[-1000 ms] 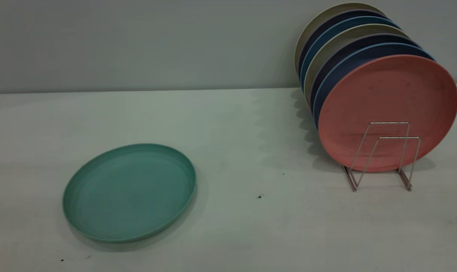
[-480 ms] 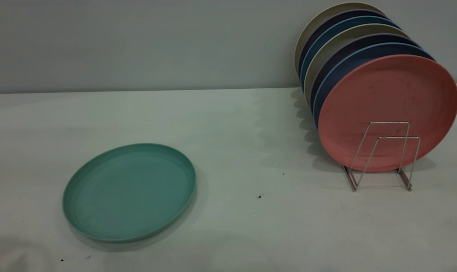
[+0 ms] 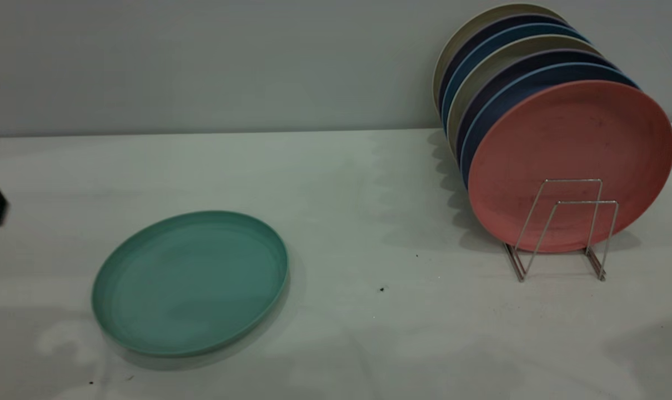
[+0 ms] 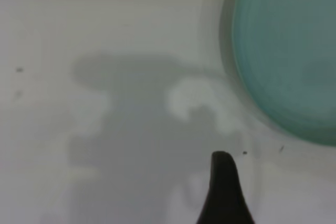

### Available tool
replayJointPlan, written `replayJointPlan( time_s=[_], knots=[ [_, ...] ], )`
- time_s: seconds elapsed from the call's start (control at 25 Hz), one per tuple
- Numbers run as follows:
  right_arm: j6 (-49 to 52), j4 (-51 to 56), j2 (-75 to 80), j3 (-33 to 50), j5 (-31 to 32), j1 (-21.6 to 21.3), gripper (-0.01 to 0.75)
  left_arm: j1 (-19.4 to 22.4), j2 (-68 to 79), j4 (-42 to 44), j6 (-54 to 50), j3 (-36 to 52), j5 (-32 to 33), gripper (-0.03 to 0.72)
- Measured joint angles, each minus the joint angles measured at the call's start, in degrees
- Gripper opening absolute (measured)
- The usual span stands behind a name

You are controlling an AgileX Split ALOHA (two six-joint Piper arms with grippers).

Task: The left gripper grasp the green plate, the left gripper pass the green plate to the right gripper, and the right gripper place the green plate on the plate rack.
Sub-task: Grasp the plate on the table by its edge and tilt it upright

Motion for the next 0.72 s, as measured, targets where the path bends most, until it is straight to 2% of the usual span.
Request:
replayJointPlan(
  time_s=[0.16, 0.48, 0.72],
  knots=[
    [-1.5, 1.9, 1.5, 0.0, 0.0, 0.0, 0.425, 0.0, 8.1, -8.0, 7.1, -1.1, -3.8, 0.567],
    [-2.1, 2.7, 1.5, 0.0, 0.4, 0.0, 0.425, 0.4, 21.1, -30.6, 29.3, -5.2, -2.1, 0.567],
    [-2.1, 2.8, 1.5, 0.0, 1.3, 0.0, 0.425, 6.9, 24.9, -43.4, 40.8, -5.6, -1.2, 0.567]
  ],
)
